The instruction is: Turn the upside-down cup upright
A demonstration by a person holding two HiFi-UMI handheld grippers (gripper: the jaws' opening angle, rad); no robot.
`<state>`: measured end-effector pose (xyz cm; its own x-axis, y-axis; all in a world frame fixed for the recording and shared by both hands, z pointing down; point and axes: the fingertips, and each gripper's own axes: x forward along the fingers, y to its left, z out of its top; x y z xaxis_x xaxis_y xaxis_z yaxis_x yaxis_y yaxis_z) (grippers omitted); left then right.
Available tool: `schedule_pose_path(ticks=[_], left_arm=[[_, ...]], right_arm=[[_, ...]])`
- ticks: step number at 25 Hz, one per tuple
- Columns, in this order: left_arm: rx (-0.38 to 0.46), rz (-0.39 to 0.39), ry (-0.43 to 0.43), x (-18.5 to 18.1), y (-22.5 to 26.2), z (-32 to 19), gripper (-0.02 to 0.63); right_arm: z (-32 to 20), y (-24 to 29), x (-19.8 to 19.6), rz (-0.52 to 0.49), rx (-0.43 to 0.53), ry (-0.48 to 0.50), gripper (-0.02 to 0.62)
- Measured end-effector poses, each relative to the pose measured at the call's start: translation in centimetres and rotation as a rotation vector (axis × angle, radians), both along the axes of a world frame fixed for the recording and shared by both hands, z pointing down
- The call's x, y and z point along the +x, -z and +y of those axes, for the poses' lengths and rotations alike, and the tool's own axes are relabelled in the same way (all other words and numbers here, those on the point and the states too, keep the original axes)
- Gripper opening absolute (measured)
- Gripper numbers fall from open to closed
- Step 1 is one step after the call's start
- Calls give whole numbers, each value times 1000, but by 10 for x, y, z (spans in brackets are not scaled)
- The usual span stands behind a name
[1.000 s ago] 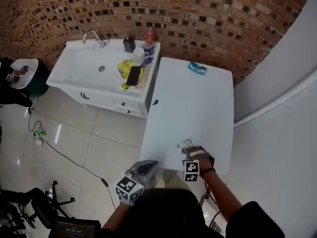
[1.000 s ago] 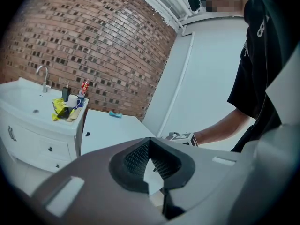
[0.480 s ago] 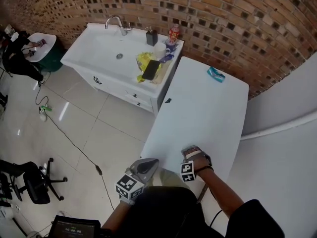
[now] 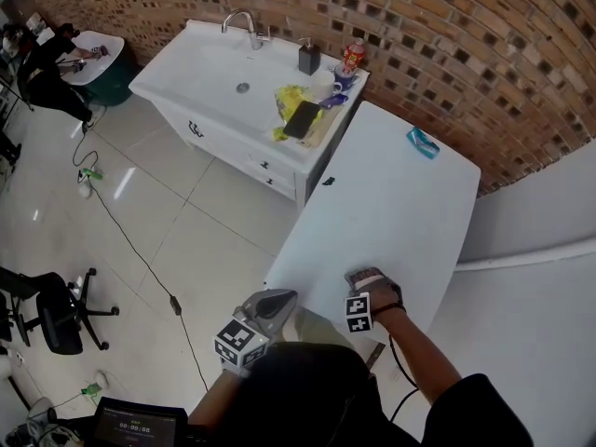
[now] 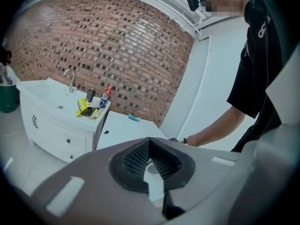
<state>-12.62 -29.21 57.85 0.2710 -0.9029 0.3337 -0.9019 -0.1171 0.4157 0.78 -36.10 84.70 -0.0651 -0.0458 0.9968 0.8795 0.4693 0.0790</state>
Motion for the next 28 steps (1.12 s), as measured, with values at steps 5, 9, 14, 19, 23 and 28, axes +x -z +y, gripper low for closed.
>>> schedule_pose_path(ticks=[5, 9, 14, 19, 23, 28], left_arm=[[3, 9, -8, 4, -1, -3, 14], [5, 5, -18, 6, 1, -5, 15], [1, 0, -16, 4, 2, -4, 14], [-1, -4, -34, 7, 1, -5, 14], [1, -7, -58, 12, 3, -9, 14], [-2, -17, -85, 17, 5, -11, 14]], right_arm=[[-10, -1, 12, 21, 14, -2, 442], [-12, -10, 18, 41, 43, 42, 440], [-17, -8, 12, -8, 61, 6, 344], [-20, 7, -1, -118, -8, -188, 342], [-19, 29, -18, -253, -156, -438, 342], [-27, 56, -37, -431, -363, -760, 341]])
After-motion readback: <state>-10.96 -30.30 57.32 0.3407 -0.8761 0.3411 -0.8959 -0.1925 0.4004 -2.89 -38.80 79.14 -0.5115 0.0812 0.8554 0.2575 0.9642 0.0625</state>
